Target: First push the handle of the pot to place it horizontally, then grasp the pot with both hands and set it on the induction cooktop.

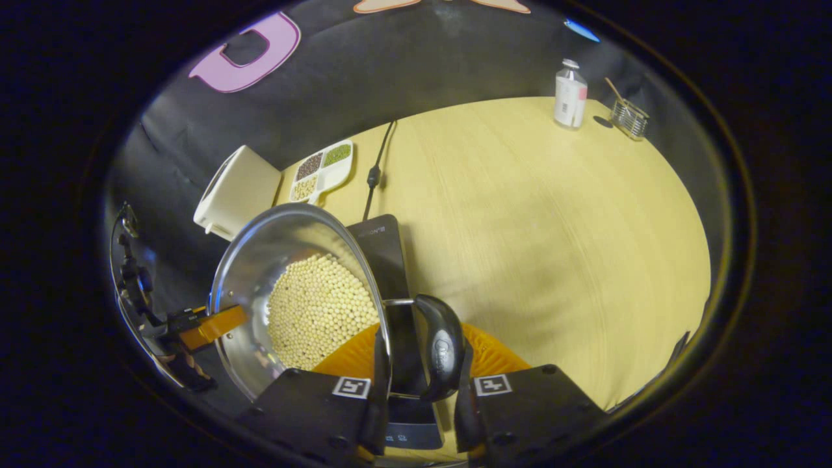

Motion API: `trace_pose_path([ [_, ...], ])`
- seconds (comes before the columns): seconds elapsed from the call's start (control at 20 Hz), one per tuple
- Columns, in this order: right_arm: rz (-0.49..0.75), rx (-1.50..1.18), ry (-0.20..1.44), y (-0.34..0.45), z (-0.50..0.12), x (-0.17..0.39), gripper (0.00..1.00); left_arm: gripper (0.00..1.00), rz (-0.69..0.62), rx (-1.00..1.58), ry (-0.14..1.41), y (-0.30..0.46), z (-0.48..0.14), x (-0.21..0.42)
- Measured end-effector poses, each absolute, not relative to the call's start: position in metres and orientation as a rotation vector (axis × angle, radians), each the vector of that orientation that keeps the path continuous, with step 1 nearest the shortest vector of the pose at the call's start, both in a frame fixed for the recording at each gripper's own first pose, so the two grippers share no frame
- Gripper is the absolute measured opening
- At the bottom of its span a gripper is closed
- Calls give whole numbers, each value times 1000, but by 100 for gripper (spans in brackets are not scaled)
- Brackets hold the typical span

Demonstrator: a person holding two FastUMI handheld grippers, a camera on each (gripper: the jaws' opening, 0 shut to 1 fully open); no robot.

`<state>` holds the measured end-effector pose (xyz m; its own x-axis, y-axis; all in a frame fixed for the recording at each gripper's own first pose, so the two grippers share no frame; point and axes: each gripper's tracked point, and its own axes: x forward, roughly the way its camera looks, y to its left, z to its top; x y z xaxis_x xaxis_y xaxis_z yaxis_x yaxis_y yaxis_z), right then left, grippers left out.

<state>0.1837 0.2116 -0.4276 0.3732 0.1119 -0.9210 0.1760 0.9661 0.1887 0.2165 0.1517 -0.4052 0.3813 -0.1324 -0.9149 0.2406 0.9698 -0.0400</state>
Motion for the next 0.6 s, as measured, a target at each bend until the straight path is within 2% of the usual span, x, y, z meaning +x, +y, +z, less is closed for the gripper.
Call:
trace_pose_path([
  [0.05,-36,276,1193,213,-428,183,41,67,-222,142,1142,151,-406,217],
  [0.15,-24,268,1181,211,-429,185,41,75,-197,232,1111,155,-400,217],
  [0.2,-10,262,1173,211,-428,186,45,78,-177,267,1098,159,-396,216],
  [0.25,4,256,1167,208,-427,187,48,87,-156,285,1082,163,-391,216],
  [0.3,14,252,1151,208,-426,187,52,92,-133,290,1063,164,-385,216],
  [0.4,34,253,1120,200,-419,192,70,95,-80,293,1018,167,-371,217],
  [0.45,49,266,1099,198,-415,195,82,96,-51,302,1004,169,-363,212],
  [0.6,70,292,1018,183,-401,201,94,98,19,334,935,166,-331,207],
])
